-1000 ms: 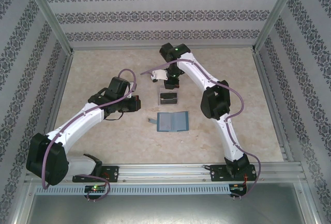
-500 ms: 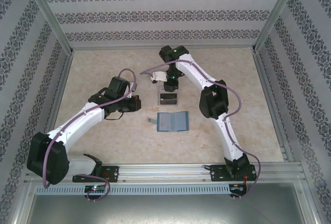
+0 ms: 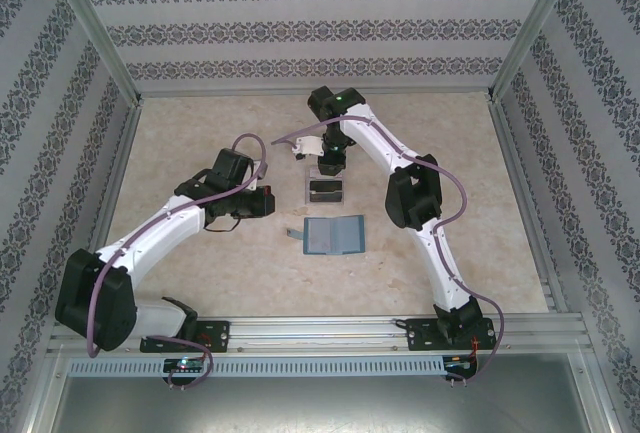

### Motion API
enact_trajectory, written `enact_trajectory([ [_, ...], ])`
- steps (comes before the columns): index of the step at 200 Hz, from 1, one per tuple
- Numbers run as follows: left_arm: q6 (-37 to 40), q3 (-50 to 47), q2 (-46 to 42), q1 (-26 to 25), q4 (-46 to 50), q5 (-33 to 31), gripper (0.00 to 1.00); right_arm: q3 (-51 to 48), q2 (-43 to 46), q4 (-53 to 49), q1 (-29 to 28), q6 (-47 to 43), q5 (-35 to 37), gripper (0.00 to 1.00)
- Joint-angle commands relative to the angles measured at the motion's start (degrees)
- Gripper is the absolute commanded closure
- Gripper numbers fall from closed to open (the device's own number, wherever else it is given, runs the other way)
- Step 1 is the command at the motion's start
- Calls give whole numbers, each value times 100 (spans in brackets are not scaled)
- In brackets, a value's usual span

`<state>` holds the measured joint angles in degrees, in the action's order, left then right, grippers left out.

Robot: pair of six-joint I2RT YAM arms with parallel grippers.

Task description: Take the credit cards out of the card holder

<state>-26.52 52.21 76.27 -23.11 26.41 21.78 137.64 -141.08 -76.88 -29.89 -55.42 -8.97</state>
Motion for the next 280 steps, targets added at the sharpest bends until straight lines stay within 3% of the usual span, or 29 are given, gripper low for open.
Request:
enact_trajectory([
  [1,33,159,88,86,-266,220,100,149,290,-38,-61,53,107,79],
  [82,-29,225,464,82,-465,719,100,58,619,22,-70,316,-49,77],
  [114,-99,208,512,82,-562,807,100,-419,980,522,-87,812,-76,76],
  [176,-273,182,690,82,-871,1030,100,-2775,2458,2635,-160,2891,-194,73],
  [208,-456,167,833,73,-1114,1176,100,-4326,3417,3856,-322,3966,29,78],
  [280,-790,306,1374,-133,-1293,1314,100,-6511,4982,5215,-428,6242,66,86],
])
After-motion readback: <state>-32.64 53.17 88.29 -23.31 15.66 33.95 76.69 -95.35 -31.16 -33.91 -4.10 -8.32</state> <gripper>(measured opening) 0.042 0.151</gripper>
